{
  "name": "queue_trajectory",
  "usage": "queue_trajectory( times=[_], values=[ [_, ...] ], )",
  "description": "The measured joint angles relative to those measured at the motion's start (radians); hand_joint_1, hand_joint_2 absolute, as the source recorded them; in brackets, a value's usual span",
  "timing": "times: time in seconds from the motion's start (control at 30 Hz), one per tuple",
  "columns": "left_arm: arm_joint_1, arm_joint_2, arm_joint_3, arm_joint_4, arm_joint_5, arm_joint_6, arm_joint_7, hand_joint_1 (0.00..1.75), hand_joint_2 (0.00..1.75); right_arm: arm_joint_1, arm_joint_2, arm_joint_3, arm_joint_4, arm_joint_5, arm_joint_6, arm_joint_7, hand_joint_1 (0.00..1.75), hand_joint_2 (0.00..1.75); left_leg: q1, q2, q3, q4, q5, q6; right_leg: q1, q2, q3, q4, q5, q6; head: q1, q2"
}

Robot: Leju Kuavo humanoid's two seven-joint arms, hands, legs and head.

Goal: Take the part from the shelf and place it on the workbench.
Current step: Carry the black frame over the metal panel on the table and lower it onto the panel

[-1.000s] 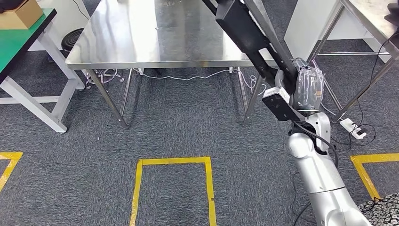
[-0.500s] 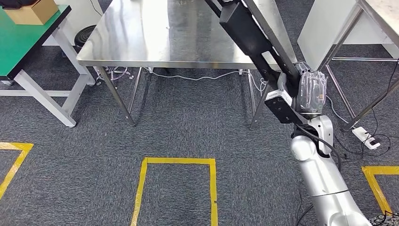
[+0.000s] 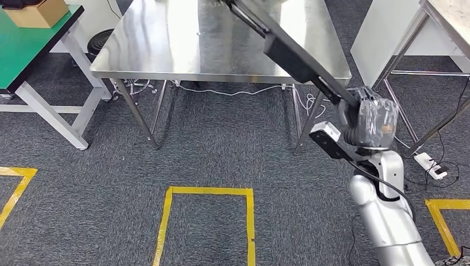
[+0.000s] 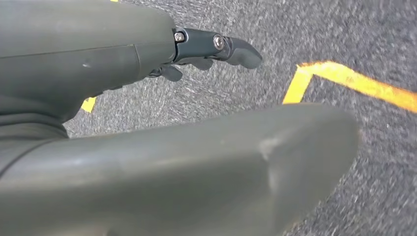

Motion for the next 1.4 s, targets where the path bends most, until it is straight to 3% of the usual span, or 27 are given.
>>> queue_trajectory(
  times=[0.07, 0.17, 0.2, 0.23, 0.27, 0.33, 0.4, 0.5, 0.57, 0.67, 0.7, 0.73, 0.77, 0.8, 0.87, 0.93, 1.03, 1.1, 1.17, 1.23, 1.27, 1.33, 1.37, 1.4],
  values=[
    [0.001, 0.0, 0.0, 0.0, -0.004, -0.003, 0.0, 0.0, 0.0, 0.036, -0.019, -0.038, -0.032, 0.016, 0.004, 0.005, 1.75, 1.75, 0.002, -0.001, 0.02, -0.033, 0.013, 0.008, 0.004, 0.0, -0.013, 0.026, -0.018, 0.0, 0.004, 0.0],
    [-0.001, -0.001, -0.001, 0.0, -0.006, -0.004, 0.0, 0.0, 0.0, 0.062, -0.035, -0.073, -0.058, 0.02, 0.013, 0.003, 1.75, 1.75, 0.0, 0.0, 0.028, -0.046, 0.019, 0.012, 0.002, 0.006, -0.107, 0.205, -0.092, -0.01, 0.007, 0.0],
    [-0.002, -0.001, -0.001, 0.0, -0.007, -0.004, 0.0, 0.0, 0.0, 0.073, -0.038, -0.081, -0.063, 0.024, 0.016, 0.004, 1.75, 1.75, -0.001, 0.0, 0.028, -0.046, 0.018, 0.011, 0.002, 0.006, -0.133, 0.252, -0.104, -0.007, 0.007, 0.0],
    [-0.003, -0.002, -0.001, 0.0, -0.007, -0.004, 0.0, 0.0, 0.0, 0.083, -0.04, -0.088, -0.067, 0.036, 0.018, 0.008, 1.75, 1.75, -0.001, -0.002, 0.028, -0.044, 0.017, 0.01, 0.001, 0.006, -0.141, 0.261, -0.099, -0.001, 0.008, 0.0],
    [-0.003, -0.002, -0.001, 0.0, -0.008, -0.004, 0.0, 0.0, 0.0, 0.089, -0.042, -0.094, -0.07, 0.058, 0.019, 0.016, 1.75, 1.75, -0.001, -0.003, 0.028, -0.042, 0.015, 0.007, 0.0, 0.006, -0.13, 0.233, -0.081, 0.009, 0.008, 0.0],
    [-0.002, -0.003, -0.001, 0.0, -0.011, -0.009, -0.002, 0.0, 0.0, 0.097, -0.054, -0.107, -0.081, 0.139, 0.028, 0.046, 1.75, 1.75, -0.002, -0.004, 0.025, -0.028, 0.007, -0.003, -0.005, 0.005, -0.066, 0.101, -0.028, 0.025, 0.008, 0.0],
    [-0.003, -0.002, -0.001, 0.0, -0.015, -0.019, -0.007, 0.0, 0.0, 0.112, -0.076, -0.125, -0.098, 0.227, 0.055, 0.079, 1.75, 1.75, -0.006, -0.008, 0.018, -0.007, -0.006, -0.016, -0.005, 0.005, -0.017, 0.014, 0.0, 0.021, 0.007, 0.0],
    [-0.001, -0.001, -0.001, 0.0, -0.018, -0.045, -0.013, 0.0, 0.0, 0.133, -0.111, -0.158, -0.113, 0.329, 0.115, 0.114, 1.75, 1.75, -0.006, -0.01, 0.011, 0.006, -0.016, -0.024, -0.005, 0.007, -0.008, 0.006, 0.005, 0.001, 0.006, 0.0],
    [0.0, 0.0, -0.001, 0.0, -0.024, -0.064, -0.015, 0.0, 0.0, 0.136, -0.13, -0.173, -0.116, 0.381, 0.145, 0.128, 1.75, 1.75, -0.001, -0.007, -0.002, 0.043, -0.042, -0.034, -0.011, 0.008, -0.006, 0.005, 0.007, -0.008, 0.003, 0.0],
    [-0.002, -0.001, -0.002, 0.0, -0.029, -0.083, -0.013, 0.0, 0.0, 0.139, -0.159, -0.186, -0.124, 0.41, 0.163, 0.134, 1.75, 1.75, 0.012, -0.002, -0.084, 0.22, -0.134, -0.056, -0.012, 0.01, -0.004, 0.005, 0.006, -0.015, -0.001, 0.0],
    [-0.002, -0.001, -0.002, 0.0, -0.029, -0.088, -0.01, 0.0, 0.0, 0.139, -0.169, -0.189, -0.128, 0.41, 0.164, 0.133, 1.75, 1.75, 0.015, -0.001, -0.11, 0.271, -0.151, -0.06, -0.01, 0.01, -0.004, 0.005, 0.006, -0.016, -0.001, 0.0],
    [-0.002, -0.002, -0.002, 0.0, -0.029, -0.092, -0.008, 0.0, 0.0, 0.139, -0.176, -0.191, -0.132, 0.407, 0.165, 0.13, 1.75, 1.75, 0.017, -0.001, -0.122, 0.289, -0.147, -0.059, -0.009, 0.01, -0.003, 0.005, 0.005, -0.016, -0.001, 0.0],
    [-0.002, -0.002, -0.002, 0.0, -0.027, -0.094, -0.006, 0.0, 0.0, 0.136, -0.182, -0.193, -0.138, 0.405, 0.166, 0.127, 1.75, 1.75, 0.018, -0.001, -0.115, 0.268, -0.125, -0.056, -0.007, 0.011, -0.002, 0.005, 0.004, -0.017, -0.001, 0.0],
    [-0.003, -0.003, -0.002, 0.0, -0.026, -0.097, -0.005, 0.0, 0.0, 0.132, -0.186, -0.193, -0.144, 0.403, 0.167, 0.124, 1.75, 1.75, 0.017, -0.001, -0.09, 0.211, -0.089, -0.047, -0.005, 0.012, 0.0, 0.005, 0.004, -0.017, -0.002, 0.0],
    [-0.006, -0.003, -0.002, 0.0, -0.022, -0.1, -0.006, 0.0, 0.0, 0.118, -0.189, -0.193, -0.156, 0.402, 0.17, 0.12, 1.75, 1.75, 0.007, 0.002, -0.026, 0.075, -0.028, -0.018, -0.001, 0.014, 0.002, 0.002, 0.003, -0.016, 0.0, 0.0],
    [-0.01, -0.002, -0.002, -0.001, -0.018, -0.102, -0.008, 0.0, 0.0, 0.109, -0.189, -0.19, -0.165, 0.401, 0.174, 0.118, 1.75, 1.75, -0.003, 0.008, 0.003, 0.013, -0.012, 0.0, -0.002, 0.014, 0.002, -0.002, 0.003, -0.011, 0.001, 0.0],
    [-0.012, -0.004, -0.001, -0.001, -0.017, -0.102, -0.018, 0.0, 0.0, 0.107, -0.194, -0.179, -0.186, 0.386, 0.175, 0.111, 1.75, 1.75, -0.008, 0.01, 0.019, -0.02, -0.001, 0.009, 0.003, 0.008, 0.002, -0.008, 0.002, 0.0, 0.001, 0.0],
    [-0.014, -0.006, -0.001, -0.001, -0.017, -0.1, -0.024, 0.0, 0.0, 0.106, -0.206, -0.171, -0.198, 0.364, 0.175, 0.105, 1.75, 1.75, -0.004, 0.01, 0.039, -0.053, 0.015, 0.018, 0.007, 0.008, -0.027, 0.048, -0.027, -0.003, 0.004, 0.0],
    [-0.015, -0.009, -0.001, -0.001, -0.018, -0.096, -0.026, 0.0, 0.0, 0.107, -0.217, -0.167, -0.202, 0.342, 0.176, 0.1, 1.75, 1.75, -0.004, 0.008, 0.043, -0.061, 0.019, 0.021, 0.002, 0.009, -0.092, 0.176, -0.078, -0.007, 0.006, 0.0],
    [-0.015, -0.011, -0.001, -0.001, -0.017, -0.091, -0.026, 0.0, 0.0, 0.109, -0.223, -0.164, -0.202, 0.328, 0.176, 0.097, 1.75, 1.75, -0.004, 0.005, 0.042, -0.059, 0.017, 0.019, -0.004, 0.009, -0.14, 0.258, -0.098, 0.004, 0.007, 0.0],
    [-0.014, -0.013, -0.001, -0.001, -0.017, -0.089, -0.026, 0.0, 0.0, 0.11, -0.223, -0.162, -0.202, 0.325, 0.176, 0.096, 1.75, 1.75, -0.003, 0.004, 0.041, -0.055, 0.014, 0.015, -0.009, 0.009, -0.135, 0.242, -0.083, 0.016, 0.007, 0.0],
    [-0.014, -0.015, 0.0, -0.001, -0.017, -0.082, -0.026, 0.0, 0.0, 0.109, -0.223, -0.155, -0.202, 0.322, 0.175, 0.092, 1.75, 1.75, 0.0, 0.002, 0.037, -0.037, 0.004, 0.001, -0.019, 0.007, -0.076, 0.118, -0.029, 0.041, 0.007, 0.0],
    [-0.014, -0.016, 0.0, -0.001, -0.017, -0.079, -0.026, 0.0, 0.0, 0.109, -0.222, -0.152, -0.202, 0.321, 0.175, 0.091, 1.75, 1.75, -0.001, 0.0, 0.031, -0.022, -0.004, -0.009, -0.02, 0.007, -0.044, 0.059, -0.008, 0.046, 0.008, 0.0],
    [-0.014, -0.016, 0.001, -0.001, -0.017, -0.076, -0.027, 0.0, 0.0, 0.108, -0.221, -0.148, -0.203, 0.321, 0.175, 0.09, 1.75, 1.75, -0.003, -0.001, 0.024, -0.009, -0.012, -0.017, -0.02, 0.007, -0.024, 0.023, 0.003, 0.043, 0.009, 0.0]
  ],
)
